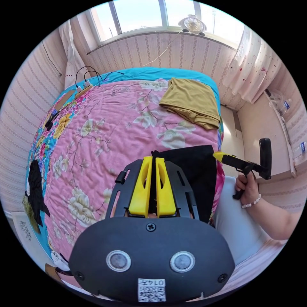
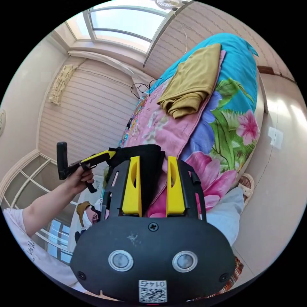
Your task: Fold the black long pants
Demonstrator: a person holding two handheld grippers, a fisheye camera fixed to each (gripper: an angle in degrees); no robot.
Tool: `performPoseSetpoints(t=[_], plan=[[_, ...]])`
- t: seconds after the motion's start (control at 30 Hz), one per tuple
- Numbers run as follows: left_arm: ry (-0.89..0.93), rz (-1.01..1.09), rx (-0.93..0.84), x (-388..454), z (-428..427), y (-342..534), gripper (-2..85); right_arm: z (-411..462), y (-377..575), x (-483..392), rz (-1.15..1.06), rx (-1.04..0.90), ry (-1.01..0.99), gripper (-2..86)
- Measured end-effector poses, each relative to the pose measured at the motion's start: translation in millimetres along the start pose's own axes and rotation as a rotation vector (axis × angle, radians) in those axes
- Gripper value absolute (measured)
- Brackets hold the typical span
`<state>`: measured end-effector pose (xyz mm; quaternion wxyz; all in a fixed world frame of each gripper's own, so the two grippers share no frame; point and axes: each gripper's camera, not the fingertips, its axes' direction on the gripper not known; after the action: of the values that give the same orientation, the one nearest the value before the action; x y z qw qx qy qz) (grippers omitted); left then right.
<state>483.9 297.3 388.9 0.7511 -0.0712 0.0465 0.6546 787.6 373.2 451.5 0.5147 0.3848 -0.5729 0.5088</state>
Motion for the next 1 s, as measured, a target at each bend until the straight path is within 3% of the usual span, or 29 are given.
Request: performPoseSetpoints(t=[0.17,0.4,0.63,1.0], plan=[[0.007,-0.006,-0.025,-5.2,-4.9,18.5,-0.4,40.8,25.0,32.5,0.025,-0.050,0.028,3.7],[0.061,-0.066,0.023,-21.5,-40.8,52.3,-0.3,67.0,78.8,75.2,0.008,-0.018,-0.026,1.3],[0.157,-0.146,0.165,-55.1,-112.3,136.5,-0.1,69.7,168.9,116.2,-0.032,-0.035,-0.403,0.9],[0.238,-0.574,0.289,-162.0,-226.2,402.6,-0.1,217.0,406.4,-23.3,-0.458,-0.572,-0.675,0.9]])
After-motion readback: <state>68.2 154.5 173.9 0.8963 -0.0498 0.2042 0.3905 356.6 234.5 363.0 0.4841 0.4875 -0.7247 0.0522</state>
